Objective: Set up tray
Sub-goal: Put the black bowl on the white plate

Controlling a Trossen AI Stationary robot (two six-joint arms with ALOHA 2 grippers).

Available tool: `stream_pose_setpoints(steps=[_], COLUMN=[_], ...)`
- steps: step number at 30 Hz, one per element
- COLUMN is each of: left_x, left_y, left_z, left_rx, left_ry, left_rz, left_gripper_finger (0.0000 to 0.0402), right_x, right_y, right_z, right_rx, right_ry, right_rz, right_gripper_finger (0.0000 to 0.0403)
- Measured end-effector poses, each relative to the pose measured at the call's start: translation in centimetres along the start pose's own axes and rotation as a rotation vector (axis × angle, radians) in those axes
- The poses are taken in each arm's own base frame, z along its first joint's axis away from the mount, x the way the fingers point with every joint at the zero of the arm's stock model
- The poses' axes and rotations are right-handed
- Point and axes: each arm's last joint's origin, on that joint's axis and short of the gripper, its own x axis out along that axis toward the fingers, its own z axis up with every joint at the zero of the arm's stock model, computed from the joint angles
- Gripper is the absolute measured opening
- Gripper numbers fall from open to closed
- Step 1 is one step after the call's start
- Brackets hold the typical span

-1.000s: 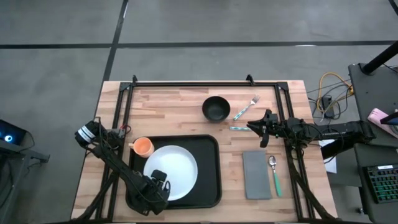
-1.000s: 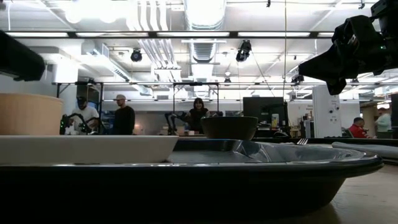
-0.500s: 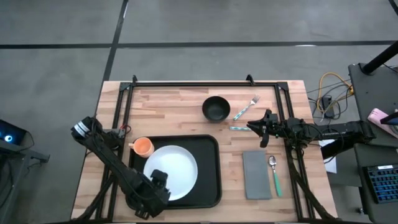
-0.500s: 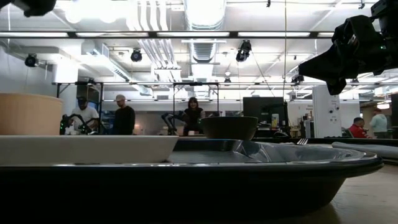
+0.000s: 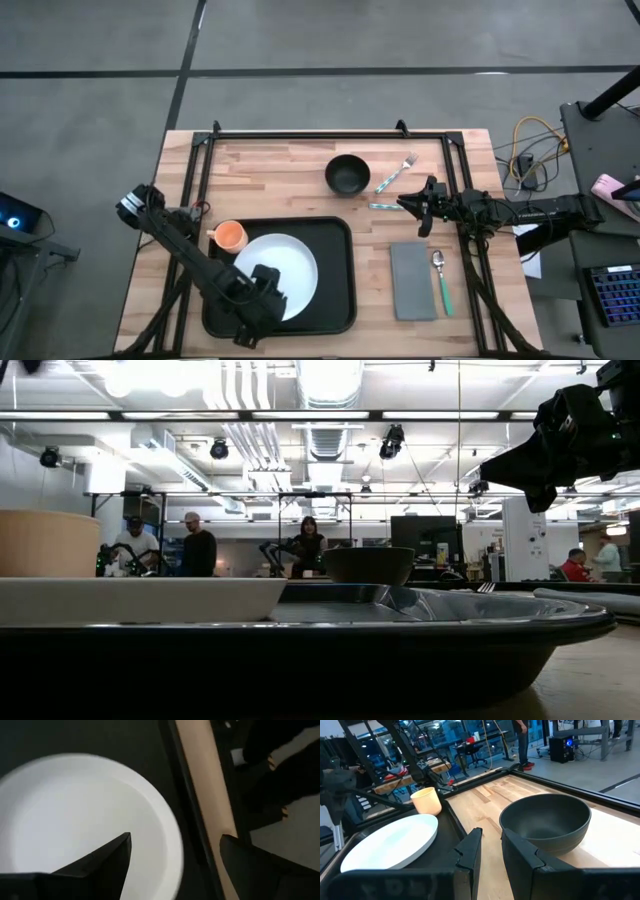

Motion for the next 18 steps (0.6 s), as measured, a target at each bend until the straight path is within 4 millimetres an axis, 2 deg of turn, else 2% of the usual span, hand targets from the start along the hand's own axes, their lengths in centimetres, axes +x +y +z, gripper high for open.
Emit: stream_pose_setpoints(steps=[12,18], left_x=[-0.1,-0.3], left_y=[6.0,10.8], left_z=[2.4,3.7], left_rx=[0.104,0.131], left_ry=[-0.024,-0.054], left_rz=[0.097,0.206], left_gripper_finger=[0.0280,0.0280], right_x=[0.0,0.0], right_y=[-0.1,-0.1], right_z=[0.0,0.0], right_rx=[0.000,0.000], right_ry=[-0.011,-0.010], right_rz=[-0.033,-0.033], right_gripper_finger=[0.0068,0.0068])
